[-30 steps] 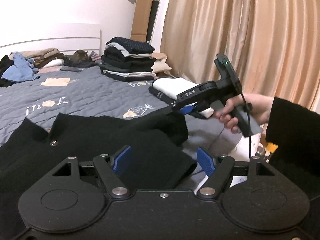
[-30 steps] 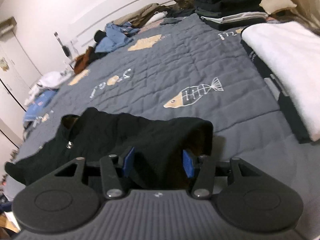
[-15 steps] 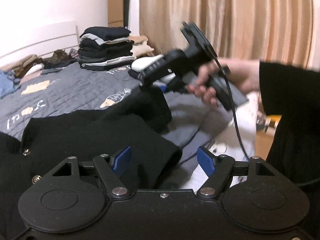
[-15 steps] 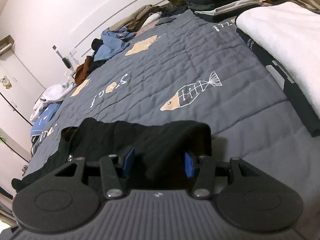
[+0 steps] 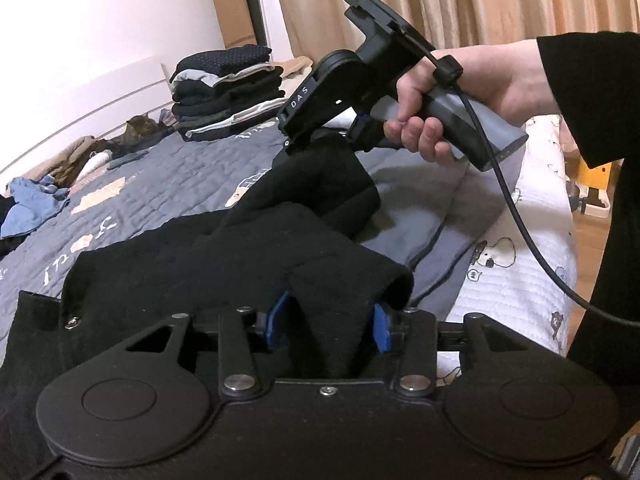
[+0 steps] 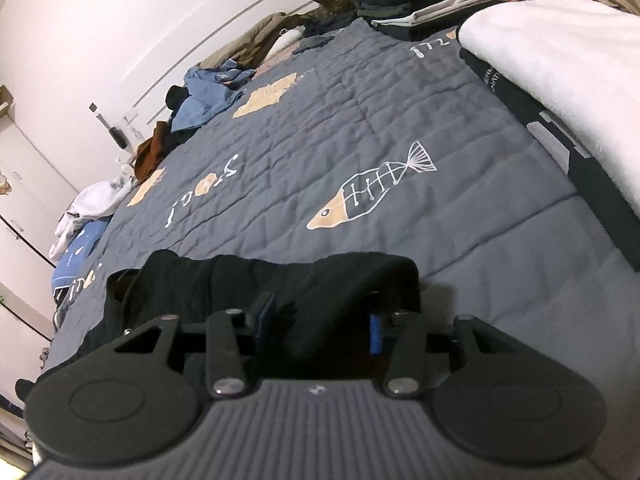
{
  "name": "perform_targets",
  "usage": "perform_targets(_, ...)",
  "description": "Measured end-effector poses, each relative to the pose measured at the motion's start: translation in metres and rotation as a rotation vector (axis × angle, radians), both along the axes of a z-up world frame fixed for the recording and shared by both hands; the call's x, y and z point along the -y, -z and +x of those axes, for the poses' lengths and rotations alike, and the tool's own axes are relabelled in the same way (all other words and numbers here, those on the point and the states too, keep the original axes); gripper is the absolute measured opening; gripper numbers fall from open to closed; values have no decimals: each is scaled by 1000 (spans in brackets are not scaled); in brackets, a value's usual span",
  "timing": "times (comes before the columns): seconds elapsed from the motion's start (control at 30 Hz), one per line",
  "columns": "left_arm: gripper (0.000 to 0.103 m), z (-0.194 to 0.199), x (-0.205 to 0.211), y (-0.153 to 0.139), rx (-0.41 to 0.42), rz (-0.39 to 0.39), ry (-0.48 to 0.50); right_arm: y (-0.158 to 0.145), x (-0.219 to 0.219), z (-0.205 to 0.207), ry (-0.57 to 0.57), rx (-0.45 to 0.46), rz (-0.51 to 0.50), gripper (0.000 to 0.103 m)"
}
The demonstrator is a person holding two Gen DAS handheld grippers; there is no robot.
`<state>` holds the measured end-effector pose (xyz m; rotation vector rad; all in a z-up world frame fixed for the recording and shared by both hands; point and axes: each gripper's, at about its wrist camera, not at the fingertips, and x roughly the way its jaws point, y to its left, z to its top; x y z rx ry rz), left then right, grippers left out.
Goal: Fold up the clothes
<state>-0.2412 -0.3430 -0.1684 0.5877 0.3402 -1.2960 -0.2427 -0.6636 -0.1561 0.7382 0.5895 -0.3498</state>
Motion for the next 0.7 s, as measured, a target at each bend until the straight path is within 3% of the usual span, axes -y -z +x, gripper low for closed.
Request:
perform_targets(0.07,14,1,0,-2,-12,-3,6,-1,-1,0,9,-1,0,25)
perform_targets(0.1,8,3,0,-3,-24,1,7,-2,-1,-1,18,7,-3,22)
perform_targets(0.17,6,7,-3,-7,-52,13,24,-6,0,-3,43,31,-15,12)
perform_targets(0.33,5,10,-6,-8,-77,34,51,-22,-1,-13,105,134,-99,7)
perform_targets(0.53,5,11,-6,-6,-96,59,70,-50,-35,-15,35,279,-430,6)
perform_targets(0.6,5,12,-6,-6,-103,68,76,-44,-42,-6,-7,224,-518,7)
perform_targets(0.7,5,13,-5,-5,-113,80,86,-24,-24,8,-10,39,-375,9)
